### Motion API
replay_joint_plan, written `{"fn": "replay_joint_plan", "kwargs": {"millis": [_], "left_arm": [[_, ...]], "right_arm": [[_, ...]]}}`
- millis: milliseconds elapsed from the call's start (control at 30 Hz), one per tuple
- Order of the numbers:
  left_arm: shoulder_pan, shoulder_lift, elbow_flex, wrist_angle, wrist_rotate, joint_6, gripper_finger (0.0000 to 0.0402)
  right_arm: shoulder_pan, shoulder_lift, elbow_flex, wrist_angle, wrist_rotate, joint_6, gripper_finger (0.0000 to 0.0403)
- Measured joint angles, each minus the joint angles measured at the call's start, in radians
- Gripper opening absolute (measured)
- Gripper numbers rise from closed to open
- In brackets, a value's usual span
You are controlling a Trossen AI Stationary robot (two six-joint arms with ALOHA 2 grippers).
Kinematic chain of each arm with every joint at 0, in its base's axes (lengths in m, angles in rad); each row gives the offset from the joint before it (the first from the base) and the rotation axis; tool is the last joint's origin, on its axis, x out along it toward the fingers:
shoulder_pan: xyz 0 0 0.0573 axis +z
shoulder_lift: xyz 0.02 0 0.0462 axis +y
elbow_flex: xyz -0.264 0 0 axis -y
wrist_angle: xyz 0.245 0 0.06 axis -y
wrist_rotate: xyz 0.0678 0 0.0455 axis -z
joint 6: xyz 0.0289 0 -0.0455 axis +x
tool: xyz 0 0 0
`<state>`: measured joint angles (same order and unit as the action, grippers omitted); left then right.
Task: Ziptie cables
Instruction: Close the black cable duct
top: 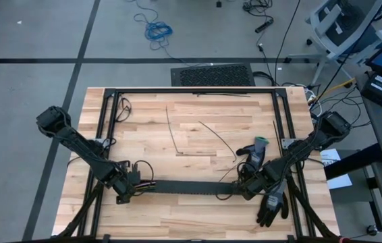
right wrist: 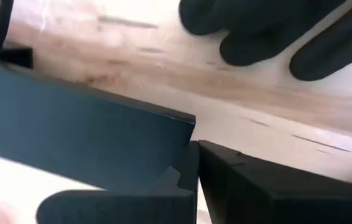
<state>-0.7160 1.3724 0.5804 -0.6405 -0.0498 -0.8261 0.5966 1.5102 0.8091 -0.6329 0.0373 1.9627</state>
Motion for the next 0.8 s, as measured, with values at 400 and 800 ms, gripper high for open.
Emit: {"fn": "replay_joint_plan", "kwargs": {"millis": [400, 800], "left_arm": [[0.002, 0.000, 0.000, 0.004, 0.020, 0.051, 0.0000], [0.001, -0.041, 0.023, -0.083, 0.043, 0.051, 0.0011]], "right_arm": [[0.012, -0.092, 0.001, -0.069, -0.052, -0.161, 0.0000], [0.035, -0.098, 0.001, -0.263, -0.167, -0.232, 0.0000]]}}
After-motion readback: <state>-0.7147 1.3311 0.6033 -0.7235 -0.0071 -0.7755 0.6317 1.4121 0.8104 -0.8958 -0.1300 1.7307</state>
